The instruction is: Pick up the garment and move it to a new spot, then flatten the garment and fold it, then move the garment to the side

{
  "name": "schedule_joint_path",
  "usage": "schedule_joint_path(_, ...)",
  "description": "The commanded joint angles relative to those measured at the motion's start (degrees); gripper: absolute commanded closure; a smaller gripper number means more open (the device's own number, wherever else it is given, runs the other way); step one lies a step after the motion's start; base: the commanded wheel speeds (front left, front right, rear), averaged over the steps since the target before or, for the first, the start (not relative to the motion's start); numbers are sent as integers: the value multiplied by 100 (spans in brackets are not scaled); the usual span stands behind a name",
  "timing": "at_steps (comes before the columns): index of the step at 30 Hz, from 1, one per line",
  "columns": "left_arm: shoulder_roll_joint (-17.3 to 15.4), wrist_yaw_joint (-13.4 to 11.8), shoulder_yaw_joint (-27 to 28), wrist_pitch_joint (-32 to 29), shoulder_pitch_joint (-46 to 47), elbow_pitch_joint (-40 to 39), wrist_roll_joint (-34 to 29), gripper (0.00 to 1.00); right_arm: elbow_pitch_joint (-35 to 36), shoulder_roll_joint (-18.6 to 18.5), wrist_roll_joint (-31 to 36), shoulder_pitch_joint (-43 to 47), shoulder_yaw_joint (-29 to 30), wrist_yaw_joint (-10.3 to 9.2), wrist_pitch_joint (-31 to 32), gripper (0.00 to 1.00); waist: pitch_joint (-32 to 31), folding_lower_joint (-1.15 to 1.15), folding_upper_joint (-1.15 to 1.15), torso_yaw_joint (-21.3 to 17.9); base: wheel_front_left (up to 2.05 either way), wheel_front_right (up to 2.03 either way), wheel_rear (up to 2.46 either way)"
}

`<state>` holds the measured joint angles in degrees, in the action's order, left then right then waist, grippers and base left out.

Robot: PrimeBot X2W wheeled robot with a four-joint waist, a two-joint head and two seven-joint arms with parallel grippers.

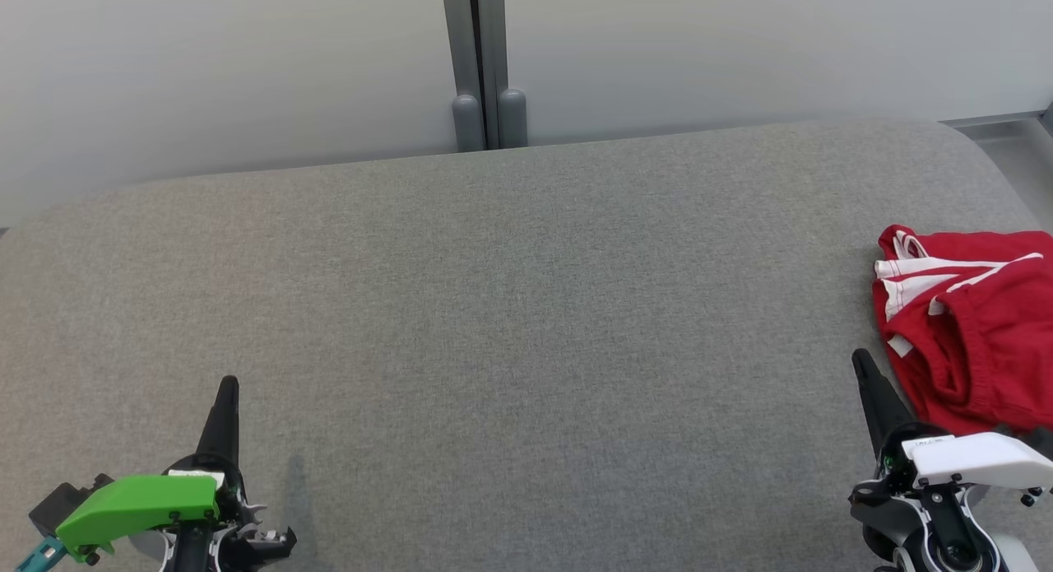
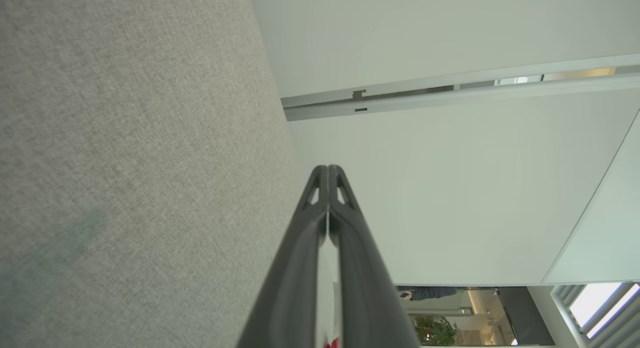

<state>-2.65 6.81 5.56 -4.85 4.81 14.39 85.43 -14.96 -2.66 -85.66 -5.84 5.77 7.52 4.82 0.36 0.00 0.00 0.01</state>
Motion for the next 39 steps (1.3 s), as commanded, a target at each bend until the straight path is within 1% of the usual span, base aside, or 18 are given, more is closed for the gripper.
schedule_joint_path(1, -36, 40, 38, -32, 125, -34, 125, 100, 53, -32, -123, -59, 29, -5, 39, 100, -2, 0, 0, 0, 0, 0, 0)
schedule_joint_path(16, -39, 88, 113, -182, 189, -42, 713, 100, 112, -36, -685, -57, 89, -6, 191, 100, -18, 0, 0, -1, 0, 0, 0)
schedule_joint_path(39, -40, 86, 110, -187, 174, -40, 709, 100, 111, -36, -684, -56, 86, -5, 192, 100, -19, 0, 0, -1, 0, 0, 0)
